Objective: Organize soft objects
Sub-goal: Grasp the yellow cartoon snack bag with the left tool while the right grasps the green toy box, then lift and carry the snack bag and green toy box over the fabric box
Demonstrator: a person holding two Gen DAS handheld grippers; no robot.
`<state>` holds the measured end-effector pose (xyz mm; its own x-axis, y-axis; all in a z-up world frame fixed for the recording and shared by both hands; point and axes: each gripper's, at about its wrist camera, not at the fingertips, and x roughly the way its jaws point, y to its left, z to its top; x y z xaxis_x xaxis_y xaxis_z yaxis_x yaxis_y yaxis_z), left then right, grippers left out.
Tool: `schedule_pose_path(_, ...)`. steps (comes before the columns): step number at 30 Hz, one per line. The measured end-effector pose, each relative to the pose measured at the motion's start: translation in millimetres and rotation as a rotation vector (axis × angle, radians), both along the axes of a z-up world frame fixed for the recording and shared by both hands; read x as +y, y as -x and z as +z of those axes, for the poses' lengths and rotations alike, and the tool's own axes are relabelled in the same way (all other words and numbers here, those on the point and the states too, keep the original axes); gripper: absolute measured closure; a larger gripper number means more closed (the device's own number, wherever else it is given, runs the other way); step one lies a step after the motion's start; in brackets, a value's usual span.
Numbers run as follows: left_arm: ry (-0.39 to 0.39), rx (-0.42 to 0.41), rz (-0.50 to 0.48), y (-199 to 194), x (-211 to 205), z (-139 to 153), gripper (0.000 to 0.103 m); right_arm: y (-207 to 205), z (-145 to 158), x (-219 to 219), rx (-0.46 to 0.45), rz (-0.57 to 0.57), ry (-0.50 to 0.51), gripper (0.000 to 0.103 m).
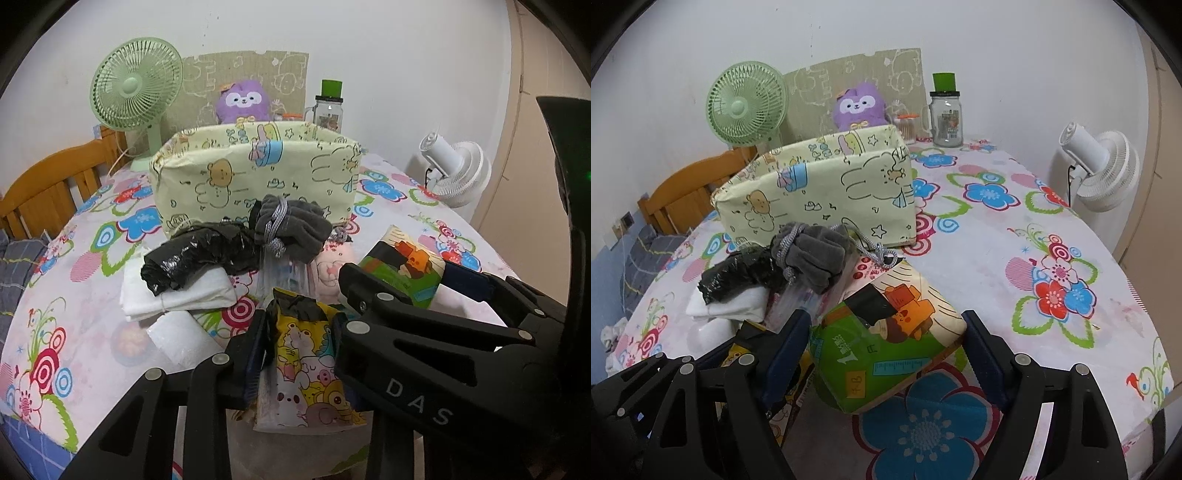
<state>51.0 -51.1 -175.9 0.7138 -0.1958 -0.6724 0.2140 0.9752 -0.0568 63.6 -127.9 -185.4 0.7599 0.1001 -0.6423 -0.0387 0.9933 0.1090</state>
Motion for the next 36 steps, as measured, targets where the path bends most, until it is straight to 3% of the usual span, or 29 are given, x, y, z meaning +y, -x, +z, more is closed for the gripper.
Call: schedule_pose_path(36,0.010,-0.156,0.050,-13,6,98,0.067,2,109,3,-0.133,-0.008,0.004,0.019)
